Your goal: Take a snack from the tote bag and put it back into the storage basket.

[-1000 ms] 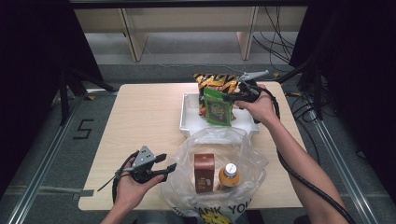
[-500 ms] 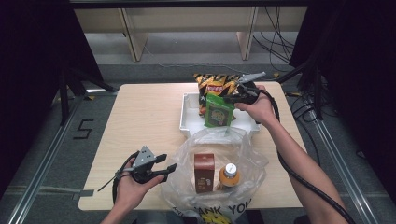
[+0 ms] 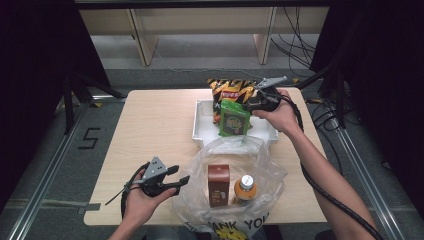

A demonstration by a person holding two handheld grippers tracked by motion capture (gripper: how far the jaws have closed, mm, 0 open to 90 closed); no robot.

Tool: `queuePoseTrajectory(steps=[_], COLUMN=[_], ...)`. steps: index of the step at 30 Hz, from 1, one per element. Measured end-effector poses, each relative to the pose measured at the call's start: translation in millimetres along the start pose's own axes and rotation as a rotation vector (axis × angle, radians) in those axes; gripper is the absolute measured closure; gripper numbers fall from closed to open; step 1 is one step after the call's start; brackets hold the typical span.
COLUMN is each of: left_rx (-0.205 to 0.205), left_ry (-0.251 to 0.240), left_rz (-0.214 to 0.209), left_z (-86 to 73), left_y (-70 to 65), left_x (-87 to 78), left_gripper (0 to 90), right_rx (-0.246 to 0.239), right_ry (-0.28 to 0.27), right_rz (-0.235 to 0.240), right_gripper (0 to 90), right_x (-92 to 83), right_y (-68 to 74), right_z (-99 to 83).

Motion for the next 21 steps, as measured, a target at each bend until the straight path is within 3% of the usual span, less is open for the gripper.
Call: queuePoseTrajectory(steps=[5, 10, 12, 14, 15, 16, 19, 20, 21], left_rx=[-0.001, 0.002, 0.002, 0.001, 0.001, 0.002, 0.004, 0.004, -0.001], left_ry=[-0.004, -0.003, 0.001, 0.005, 0.005, 0.006, 0.003, 0.003, 0.0], left_rz=[0.0, -0.001, 0.004, 0.007, 0.007, 0.006, 0.006, 0.009, 0.008], left_z=[0.7, 0.9, 0.9, 0.7, 0.6, 0.4, 0.5, 0.6, 0.6], left_y=[0.3, 0.3, 0.2, 0.1, 0.0, 0.0, 0.6, 0.9, 0.7], left_x=[-0.4, -0.1, -0.6, -0.8, -0.8, -0.9, -1.2, -1.4, -1.4], left_gripper=[43.9, 43.9, 43.9, 43.9, 43.9, 43.9, 43.9, 43.9, 43.8], right_rx=[0.043, 0.106, 0.078, 0.128, 0.11, 0.122, 0.137, 0.108, 0.14], right_ry=[0.005, 0.051, 0.058, 0.079, 0.058, 0.08, 0.057, 0.079, 0.089], right_rz=[-0.013, -0.012, 0.005, 0.0, -0.005, 0.004, 0.008, 0.007, 0.019], right_gripper=[52.8, 61.1, 64.6, 68.2, 68.9, 69.6, 72.9, 75.0, 76.7], right_x=[-6.8, -6.9, -4.0, -3.1, -0.1, -1.1, 1.9, 1.2, 1.2], right_y=[-6.4, -4.1, -4.9, -1.3, -2.2, -1.2, 1.2, -0.1, 2.8], right_z=[-9.9, -24.7, -29.3, -32.1, -33.7, -34.3, -34.9, -36.4, -36.6])
Point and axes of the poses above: each handheld gripper's, and its own axes: x roughly forward along the jaws, z roughly out of its top, y roughly to its left, the point moved 4 cm from there along x, roughly forward along the jaws
